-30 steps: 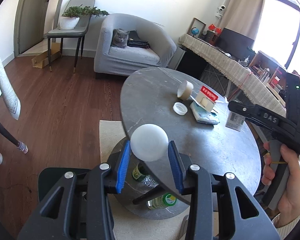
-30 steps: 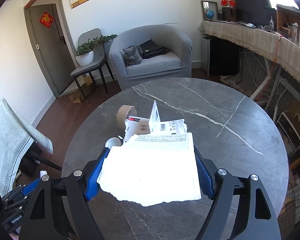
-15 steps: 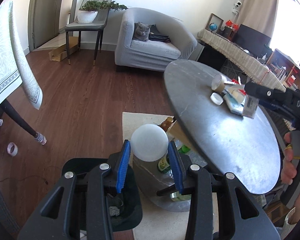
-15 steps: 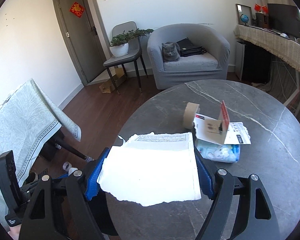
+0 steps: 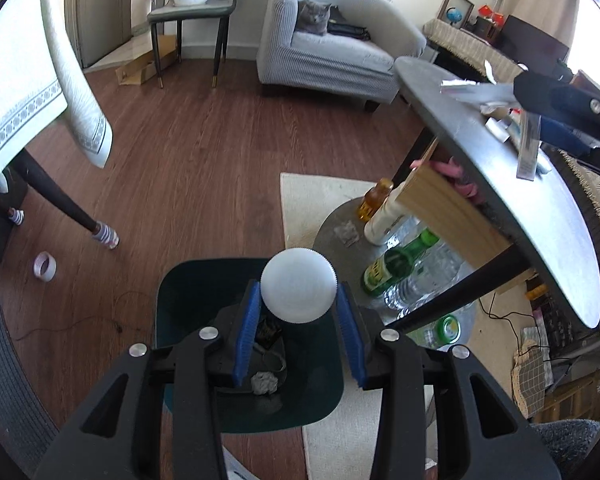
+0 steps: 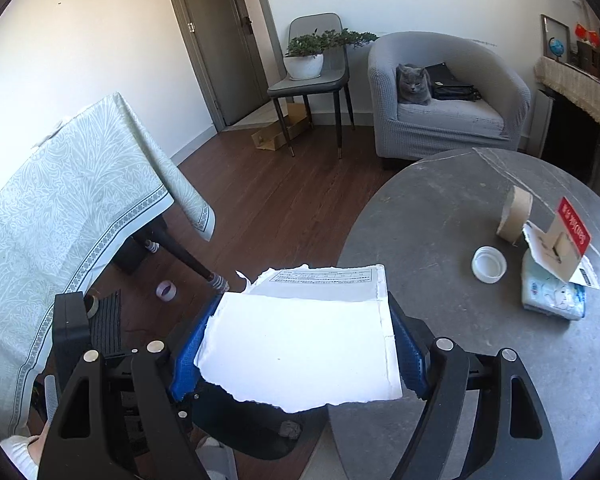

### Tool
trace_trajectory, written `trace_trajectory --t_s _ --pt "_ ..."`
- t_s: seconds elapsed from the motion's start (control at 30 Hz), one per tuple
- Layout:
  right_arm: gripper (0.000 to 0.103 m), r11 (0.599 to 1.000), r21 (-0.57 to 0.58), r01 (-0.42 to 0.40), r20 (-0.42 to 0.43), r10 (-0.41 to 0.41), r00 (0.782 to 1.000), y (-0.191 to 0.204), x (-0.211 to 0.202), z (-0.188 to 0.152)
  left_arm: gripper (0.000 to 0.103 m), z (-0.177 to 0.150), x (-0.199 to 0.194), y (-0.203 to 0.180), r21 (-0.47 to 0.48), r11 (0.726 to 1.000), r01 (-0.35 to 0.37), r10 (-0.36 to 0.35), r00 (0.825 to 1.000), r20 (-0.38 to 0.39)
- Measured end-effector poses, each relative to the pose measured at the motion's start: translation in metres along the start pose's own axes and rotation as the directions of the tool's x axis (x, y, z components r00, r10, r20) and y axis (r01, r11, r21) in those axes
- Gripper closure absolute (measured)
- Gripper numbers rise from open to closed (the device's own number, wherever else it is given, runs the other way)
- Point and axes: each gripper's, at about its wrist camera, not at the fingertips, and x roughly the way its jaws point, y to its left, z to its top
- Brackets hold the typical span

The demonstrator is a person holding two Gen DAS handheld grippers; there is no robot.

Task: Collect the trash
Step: 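Carry the ball over the bin and open the left gripper while the right gripper carries the paper, then hold the paper over the bin and open the right gripper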

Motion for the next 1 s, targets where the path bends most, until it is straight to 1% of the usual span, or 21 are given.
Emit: trace_trajectory --t_s 0.17,0.33,0.47,0.6,0.67,0.7,0.77,0.87,0.97,1.0 --pt "0.024 0.998 0.01 -0.065 -0.07 0.066 0.995 0.017 0.029 -0.012 0.062 -0.012 0.014 0.013 -0.03 0.999 -0.022 0.02 0.998 -0.059" --pt "0.024 0.997 -0.013 -0.082 -0.119 0.079 0.99 0.031 0.046 -0.022 0.062 -0.026 0.031 0.023 -0.042 0.998 -0.047 0.042 0.992 -0.123" --pt "0.024 0.995 -0.007 -0.097 -0.153 0.095 0.984 0.034 0.056 -0.025 0.062 -0.036 0.045 0.033 -0.079 0.995 -0.056 0.042 0.983 -0.177" --pt "0.024 0.995 -0.022 -0.094 -0.157 0.09 0.984 0.038 0.058 -0.024 0.062 -0.046 0.061 0.038 -0.093 0.993 -0.075 0.053 0.973 -0.225" --pt "0.024 0.996 -0.048 -0.079 -0.143 0.071 0.987 0.043 0.053 -0.022 0.062 -0.052 0.068 0.04 -0.101 0.992 -0.081 0.054 0.967 -0.249" --pt "0.024 0.995 -0.065 -0.08 -0.138 0.07 0.988 0.046 0.05 -0.021 0.062 -0.055 0.07 0.042 -0.102 0.991 -0.085 0.056 0.965 -0.257" --pt "0.024 0.992 -0.063 -0.107 -0.133 0.098 0.986 0.05 0.046 -0.019 0.062 -0.059 0.073 0.043 -0.104 0.99 -0.092 0.061 0.961 -0.269" --pt "0.024 0.984 -0.055 -0.168 -0.167 0.157 0.973 0.059 0.051 -0.021 0.054 -0.063 0.076 0.048 -0.114 0.988 -0.102 0.067 0.958 -0.278" --pt "0.024 0.979 -0.068 -0.19 -0.202 0.173 0.964 0.068 0.059 -0.028 0.054 -0.065 0.075 0.056 -0.13 0.985 -0.112 0.073 0.96 -0.272" --pt "0.024 0.979 -0.068 -0.194 -0.21 0.176 0.962 0.07 0.061 -0.029 0.055 -0.065 0.074 0.058 -0.134 0.984 -0.119 0.079 0.96 -0.27"
